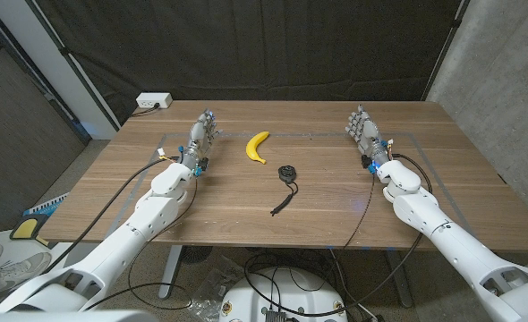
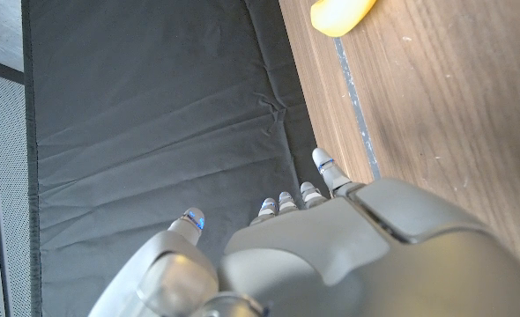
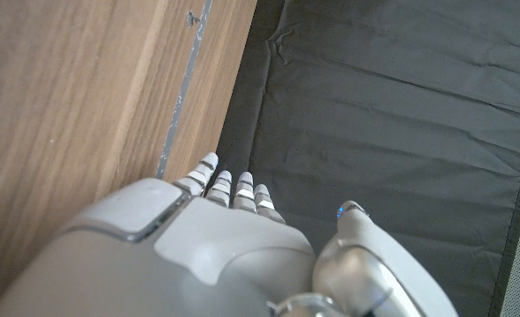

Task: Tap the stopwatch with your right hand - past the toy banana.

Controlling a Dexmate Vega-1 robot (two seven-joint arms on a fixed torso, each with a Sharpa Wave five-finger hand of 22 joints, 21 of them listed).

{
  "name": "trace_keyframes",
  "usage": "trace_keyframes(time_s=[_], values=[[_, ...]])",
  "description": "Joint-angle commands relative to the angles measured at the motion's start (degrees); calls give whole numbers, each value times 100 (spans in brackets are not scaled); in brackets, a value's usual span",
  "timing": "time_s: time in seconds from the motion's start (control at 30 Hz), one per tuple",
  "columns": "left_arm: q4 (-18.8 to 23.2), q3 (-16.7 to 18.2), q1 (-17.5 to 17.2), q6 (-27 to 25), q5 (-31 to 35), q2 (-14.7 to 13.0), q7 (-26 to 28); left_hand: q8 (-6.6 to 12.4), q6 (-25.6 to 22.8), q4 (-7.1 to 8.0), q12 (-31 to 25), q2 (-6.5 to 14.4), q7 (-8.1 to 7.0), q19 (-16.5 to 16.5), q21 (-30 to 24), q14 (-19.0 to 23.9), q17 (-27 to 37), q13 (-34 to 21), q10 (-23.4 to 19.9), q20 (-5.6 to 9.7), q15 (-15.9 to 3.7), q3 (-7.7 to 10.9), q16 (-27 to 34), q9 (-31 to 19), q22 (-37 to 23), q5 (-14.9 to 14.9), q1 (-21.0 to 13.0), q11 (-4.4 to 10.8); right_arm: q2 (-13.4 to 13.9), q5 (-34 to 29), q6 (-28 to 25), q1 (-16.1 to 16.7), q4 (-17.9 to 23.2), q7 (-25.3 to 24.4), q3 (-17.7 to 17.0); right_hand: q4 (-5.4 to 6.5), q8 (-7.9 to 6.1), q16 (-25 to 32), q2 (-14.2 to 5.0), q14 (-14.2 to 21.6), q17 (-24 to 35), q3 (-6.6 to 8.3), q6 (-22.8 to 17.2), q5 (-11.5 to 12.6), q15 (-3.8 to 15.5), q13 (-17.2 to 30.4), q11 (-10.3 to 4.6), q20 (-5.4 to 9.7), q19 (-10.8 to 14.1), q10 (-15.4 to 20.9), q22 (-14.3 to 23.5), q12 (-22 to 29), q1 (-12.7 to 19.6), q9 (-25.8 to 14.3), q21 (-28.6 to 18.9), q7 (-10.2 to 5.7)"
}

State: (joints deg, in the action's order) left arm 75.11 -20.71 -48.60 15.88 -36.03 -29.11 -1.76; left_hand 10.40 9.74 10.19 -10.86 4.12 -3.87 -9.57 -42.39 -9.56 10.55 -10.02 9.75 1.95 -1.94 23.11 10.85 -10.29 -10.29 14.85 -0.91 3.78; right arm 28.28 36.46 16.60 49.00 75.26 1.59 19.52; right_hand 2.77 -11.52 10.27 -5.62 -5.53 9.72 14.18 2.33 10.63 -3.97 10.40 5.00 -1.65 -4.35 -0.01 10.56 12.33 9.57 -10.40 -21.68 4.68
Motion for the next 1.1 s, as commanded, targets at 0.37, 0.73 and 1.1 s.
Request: trace_keyframes(time_s=[0.37, 0.73, 1.1], values=[[106, 723, -200, -328, 561, 507, -427, 34, 948, 1, -36, 379, -31, -918, -13, -778, 6, -29, 859, 55, -169, 19, 19, -12, -12, 32, -4, 27, 24, -1602, -1027, 414, 927, -237, -463, -409, 54, 10, 151, 286, 54, 26, 42, -29, -201, 83, 165, -152, 36, 160, 52, 40, 410, -74, 109, 19], [113, 891, -234, -408, 697, 631, -575, 41, 934, -9, -48, 359, -19, -912, 7, -771, 5, -30, 829, 44, -142, -12, 18, -13, -11, 40, -13, 0, 240, -2326, -1376, 559, 1420, -259, -355, -531, 97, 18, 63, 263, 58, 118, 295, -15, -169, 86, 131, -131, 17, 64, 61, 9, 603, -72, 139, -47], [105, 979, -249, -455, 772, 710, -685, 49, 908, -13, -56, 364, -32, -904, 23, -765, 3, -32, 807, 28, -107, -27, 17, -15, -11, 49, -21, -44, 413, -3113, -1562, 562, 1752, -320, -143, -606, 53, 23, 57, 260, 58, 152, 252, -20, -160, 86, 131, -98, 23, 63, 64, 12, 702, -72, 148, -39]])
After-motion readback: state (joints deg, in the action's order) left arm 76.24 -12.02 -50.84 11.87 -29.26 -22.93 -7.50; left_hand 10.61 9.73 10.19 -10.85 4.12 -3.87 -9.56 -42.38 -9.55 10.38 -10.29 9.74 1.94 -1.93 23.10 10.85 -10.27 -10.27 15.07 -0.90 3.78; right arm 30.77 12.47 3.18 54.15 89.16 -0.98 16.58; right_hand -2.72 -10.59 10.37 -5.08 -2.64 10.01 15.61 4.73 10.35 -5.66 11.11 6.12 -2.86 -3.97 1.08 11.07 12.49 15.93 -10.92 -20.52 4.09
